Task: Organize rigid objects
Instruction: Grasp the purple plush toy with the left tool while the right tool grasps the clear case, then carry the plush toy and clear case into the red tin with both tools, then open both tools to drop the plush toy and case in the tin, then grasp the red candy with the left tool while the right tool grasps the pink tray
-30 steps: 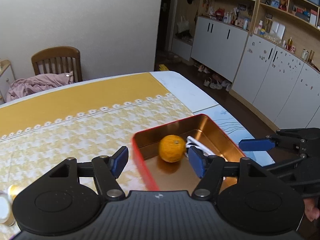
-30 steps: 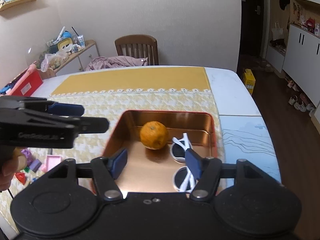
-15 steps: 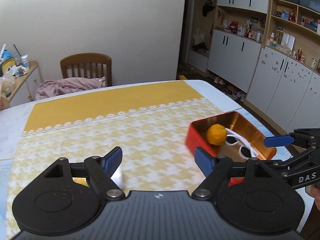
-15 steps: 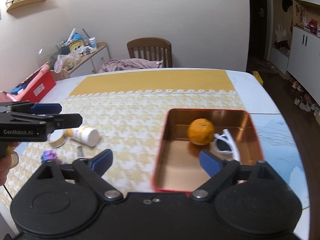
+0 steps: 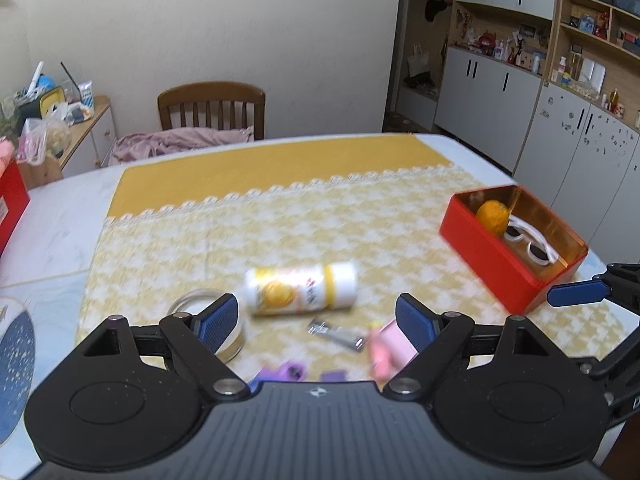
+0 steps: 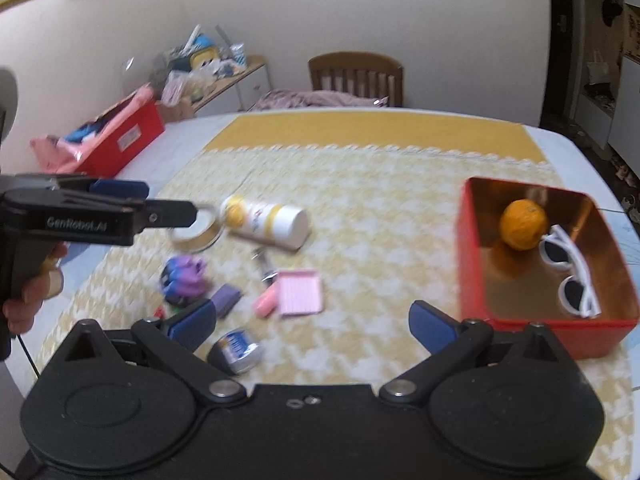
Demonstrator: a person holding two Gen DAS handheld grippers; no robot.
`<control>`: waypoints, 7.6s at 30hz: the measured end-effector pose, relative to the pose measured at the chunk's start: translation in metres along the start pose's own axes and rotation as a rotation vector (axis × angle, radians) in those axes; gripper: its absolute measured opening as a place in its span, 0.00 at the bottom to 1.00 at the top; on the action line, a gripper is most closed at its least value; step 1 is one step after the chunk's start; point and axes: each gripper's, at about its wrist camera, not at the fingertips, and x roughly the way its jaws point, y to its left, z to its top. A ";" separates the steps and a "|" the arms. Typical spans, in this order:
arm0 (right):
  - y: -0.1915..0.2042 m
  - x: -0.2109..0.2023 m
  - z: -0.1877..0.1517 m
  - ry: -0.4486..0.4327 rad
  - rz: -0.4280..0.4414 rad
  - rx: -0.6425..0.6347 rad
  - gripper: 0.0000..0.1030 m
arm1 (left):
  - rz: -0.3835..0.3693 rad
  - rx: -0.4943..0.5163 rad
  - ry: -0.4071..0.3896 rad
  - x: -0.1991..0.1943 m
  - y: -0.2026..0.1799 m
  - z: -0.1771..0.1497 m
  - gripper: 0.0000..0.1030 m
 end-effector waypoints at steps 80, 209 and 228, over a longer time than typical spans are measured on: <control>0.008 -0.014 0.004 -0.028 -0.059 -0.081 0.52 | -0.060 0.067 0.112 0.003 -0.014 -0.002 0.60; -0.149 -0.048 0.045 -0.097 -0.035 0.034 1.00 | -0.115 0.071 -0.019 0.043 -0.151 0.053 0.80; -0.039 -0.001 0.021 -0.042 -0.021 0.045 1.00 | -0.016 0.051 0.019 0.001 -0.016 -0.015 0.82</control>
